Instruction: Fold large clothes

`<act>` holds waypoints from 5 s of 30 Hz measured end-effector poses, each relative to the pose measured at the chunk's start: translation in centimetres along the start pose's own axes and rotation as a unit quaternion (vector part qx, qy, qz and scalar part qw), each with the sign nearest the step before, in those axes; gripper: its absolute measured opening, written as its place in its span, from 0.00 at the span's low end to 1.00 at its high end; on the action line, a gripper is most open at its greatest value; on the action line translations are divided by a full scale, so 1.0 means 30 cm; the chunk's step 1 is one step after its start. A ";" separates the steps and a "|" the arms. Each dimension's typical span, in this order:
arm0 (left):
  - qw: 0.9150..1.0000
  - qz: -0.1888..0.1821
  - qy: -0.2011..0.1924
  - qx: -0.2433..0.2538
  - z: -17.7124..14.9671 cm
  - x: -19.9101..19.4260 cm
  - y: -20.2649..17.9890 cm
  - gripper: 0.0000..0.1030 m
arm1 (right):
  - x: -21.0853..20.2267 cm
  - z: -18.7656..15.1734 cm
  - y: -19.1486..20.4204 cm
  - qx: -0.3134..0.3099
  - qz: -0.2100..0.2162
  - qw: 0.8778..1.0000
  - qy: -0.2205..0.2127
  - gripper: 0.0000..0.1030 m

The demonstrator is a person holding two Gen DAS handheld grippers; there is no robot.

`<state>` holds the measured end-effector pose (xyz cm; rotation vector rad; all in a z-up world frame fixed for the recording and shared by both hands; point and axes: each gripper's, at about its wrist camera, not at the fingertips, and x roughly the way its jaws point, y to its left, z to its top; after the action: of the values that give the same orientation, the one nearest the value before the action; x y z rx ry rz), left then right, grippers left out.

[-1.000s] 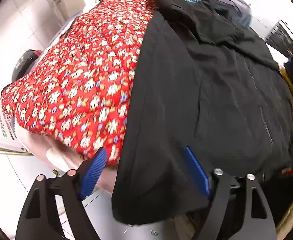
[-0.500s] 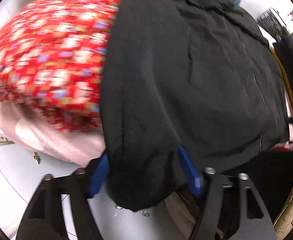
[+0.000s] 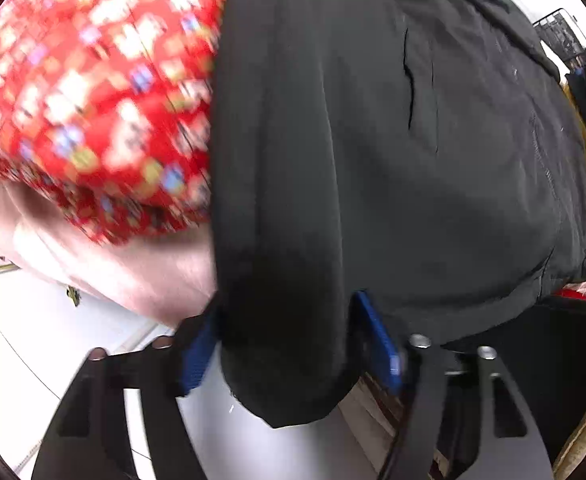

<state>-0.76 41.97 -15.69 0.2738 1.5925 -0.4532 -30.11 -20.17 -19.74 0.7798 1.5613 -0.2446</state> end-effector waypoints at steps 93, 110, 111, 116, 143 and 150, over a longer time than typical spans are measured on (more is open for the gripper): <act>0.952 0.023 -0.292 -0.084 1.583 -0.452 -0.268 0.88 | -0.409 1.341 0.675 -0.087 -0.189 0.942 -0.263 0.60; 0.971 0.096 -0.203 0.077 1.580 -0.039 -0.668 0.94 | -0.108 1.133 0.959 -0.283 -0.156 0.925 -0.200 0.64; 0.971 0.106 -0.203 0.067 1.628 -0.036 -0.665 0.94 | -0.114 1.178 0.955 -0.268 -0.163 0.928 -0.202 0.64; 0.968 0.152 -0.194 0.045 1.811 -0.003 -0.595 0.94 | -0.127 1.341 0.904 -0.203 -0.187 0.940 -0.200 0.85; 0.976 -0.013 -0.203 0.076 1.095 -0.258 -0.823 0.94 | -0.258 1.002 0.821 -0.122 -0.111 0.958 -0.234 0.95; 0.987 -0.015 -0.158 0.015 0.828 -0.160 -0.774 0.94 | -0.214 0.692 0.717 -0.094 -0.090 0.971 -0.201 0.95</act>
<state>11.63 10.68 -8.77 0.1900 1.2816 -0.5160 -0.89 -18.35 -10.96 0.4075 1.2470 -0.3588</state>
